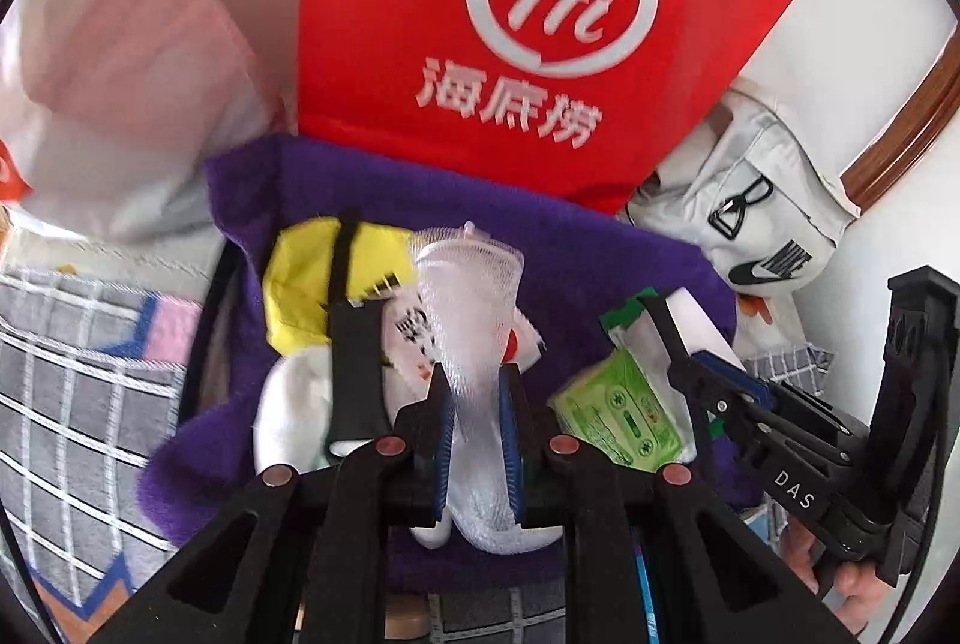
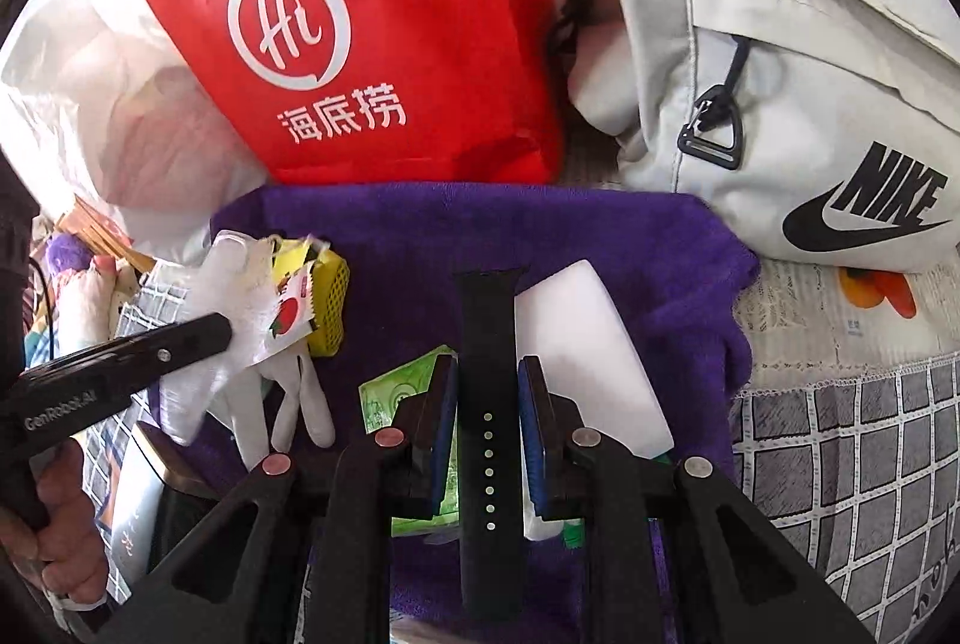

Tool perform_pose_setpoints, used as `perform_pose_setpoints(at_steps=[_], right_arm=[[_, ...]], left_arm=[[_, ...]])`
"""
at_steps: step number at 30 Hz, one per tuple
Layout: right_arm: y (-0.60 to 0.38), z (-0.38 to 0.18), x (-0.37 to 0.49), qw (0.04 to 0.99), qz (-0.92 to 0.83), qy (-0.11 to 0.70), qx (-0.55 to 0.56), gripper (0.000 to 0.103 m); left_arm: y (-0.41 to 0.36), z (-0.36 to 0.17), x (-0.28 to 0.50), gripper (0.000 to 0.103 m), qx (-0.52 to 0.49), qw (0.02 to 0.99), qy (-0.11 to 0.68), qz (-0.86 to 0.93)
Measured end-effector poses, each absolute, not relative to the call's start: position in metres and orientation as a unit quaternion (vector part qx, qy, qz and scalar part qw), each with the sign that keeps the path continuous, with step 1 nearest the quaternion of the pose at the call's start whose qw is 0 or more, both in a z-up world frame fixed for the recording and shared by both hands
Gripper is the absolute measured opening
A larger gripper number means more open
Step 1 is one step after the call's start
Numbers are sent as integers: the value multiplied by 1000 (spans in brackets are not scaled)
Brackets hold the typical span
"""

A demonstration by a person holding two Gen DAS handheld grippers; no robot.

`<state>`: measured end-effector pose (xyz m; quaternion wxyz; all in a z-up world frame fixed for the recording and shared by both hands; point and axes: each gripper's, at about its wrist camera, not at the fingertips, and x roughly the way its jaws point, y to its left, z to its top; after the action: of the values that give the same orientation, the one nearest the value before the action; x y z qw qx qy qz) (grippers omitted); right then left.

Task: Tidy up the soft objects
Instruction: 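Lower the strap and mesh bag onto the purple towel and open both grippers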

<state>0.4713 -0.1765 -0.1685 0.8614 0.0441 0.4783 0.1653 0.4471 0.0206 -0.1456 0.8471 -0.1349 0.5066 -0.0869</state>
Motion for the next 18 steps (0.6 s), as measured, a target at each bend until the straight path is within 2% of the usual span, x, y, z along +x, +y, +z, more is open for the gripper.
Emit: perform_pose_setpoints(at_steps=[14, 16, 17, 18], right_arm=[[-178, -167, 474, 866, 165, 470, 42, 22], [-178, -166, 474, 867, 166, 468, 44, 26], [-178, -166, 474, 867, 167, 467, 45, 31], [-178, -165, 473, 868, 169, 465, 46, 33]], left_arm=[[14, -154, 447, 15, -140, 840, 515, -99], [13, -154, 446, 22, -136, 839, 517, -100], [13, -154, 446, 28, -135, 840, 516, -99], [12, -153, 445, 29, -134, 841, 515, -98]])
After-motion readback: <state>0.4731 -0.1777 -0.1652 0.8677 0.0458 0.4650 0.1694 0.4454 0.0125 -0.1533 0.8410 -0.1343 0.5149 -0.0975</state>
